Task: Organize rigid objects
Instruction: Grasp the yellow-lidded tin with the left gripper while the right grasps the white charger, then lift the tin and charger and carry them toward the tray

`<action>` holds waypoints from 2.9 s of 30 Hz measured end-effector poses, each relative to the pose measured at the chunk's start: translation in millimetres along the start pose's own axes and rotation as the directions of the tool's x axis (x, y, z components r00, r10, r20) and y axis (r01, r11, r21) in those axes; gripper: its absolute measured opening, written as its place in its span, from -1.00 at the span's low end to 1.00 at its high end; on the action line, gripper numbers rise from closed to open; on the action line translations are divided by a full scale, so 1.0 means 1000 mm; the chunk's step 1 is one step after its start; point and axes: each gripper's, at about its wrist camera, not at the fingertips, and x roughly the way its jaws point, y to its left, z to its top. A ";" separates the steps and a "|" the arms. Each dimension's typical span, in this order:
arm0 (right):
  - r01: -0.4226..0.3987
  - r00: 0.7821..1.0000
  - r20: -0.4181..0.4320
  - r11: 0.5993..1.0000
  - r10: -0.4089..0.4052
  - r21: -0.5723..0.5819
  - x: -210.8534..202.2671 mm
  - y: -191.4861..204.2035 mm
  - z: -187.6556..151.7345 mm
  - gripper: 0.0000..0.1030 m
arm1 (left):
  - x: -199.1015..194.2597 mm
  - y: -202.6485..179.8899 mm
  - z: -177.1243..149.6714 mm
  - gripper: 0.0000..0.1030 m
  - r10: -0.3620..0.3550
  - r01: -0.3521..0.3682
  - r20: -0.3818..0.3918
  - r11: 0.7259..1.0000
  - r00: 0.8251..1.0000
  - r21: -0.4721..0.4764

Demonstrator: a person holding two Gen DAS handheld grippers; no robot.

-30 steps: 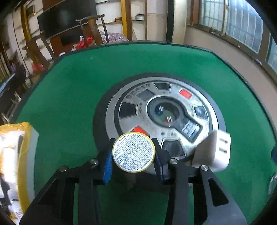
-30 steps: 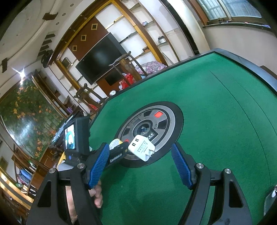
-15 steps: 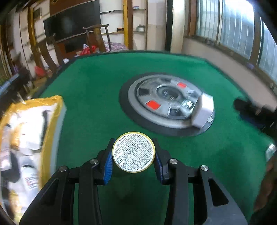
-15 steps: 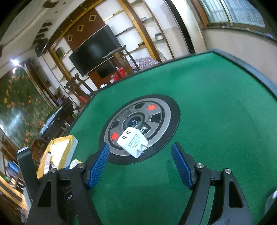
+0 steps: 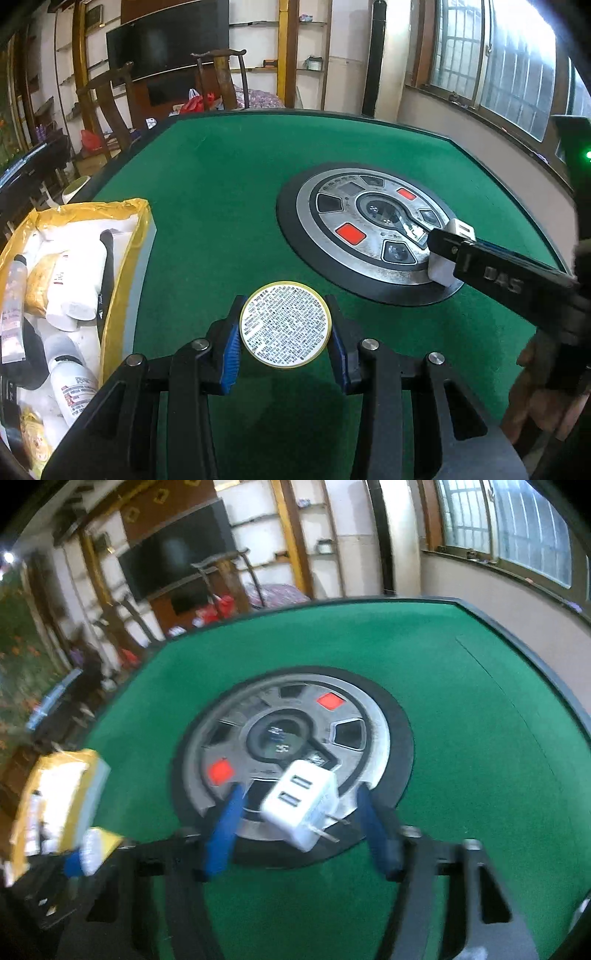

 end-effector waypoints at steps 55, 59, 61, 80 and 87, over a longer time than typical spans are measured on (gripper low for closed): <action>-0.244 0.953 0.142 0.956 0.267 -0.165 -0.064 0.027 -0.015 -0.53 | -0.036 -0.017 -0.010 -0.27 0.162 -0.183 0.230 0.980 0.960 0.073; -0.245 0.953 0.140 0.955 0.269 -0.166 -0.064 0.026 -0.015 -0.53 | -0.037 -0.017 -0.011 -0.27 0.164 -0.185 0.233 0.980 0.959 0.074; -0.244 0.953 0.141 0.955 0.268 -0.167 -0.065 0.026 -0.015 -0.53 | -0.037 -0.017 -0.011 -0.27 0.168 -0.190 0.237 0.979 0.957 0.074; -0.374 0.912 0.104 0.910 0.396 -0.182 -0.068 0.056 -0.025 -0.53 | -0.102 0.054 -0.026 -0.27 0.169 -0.151 0.269 0.985 0.948 -0.084; -0.433 0.882 0.078 0.864 0.465 -0.256 -0.079 0.100 -0.036 -0.53 | -0.122 0.106 -0.043 -0.27 0.221 -0.175 0.259 0.966 0.940 -0.188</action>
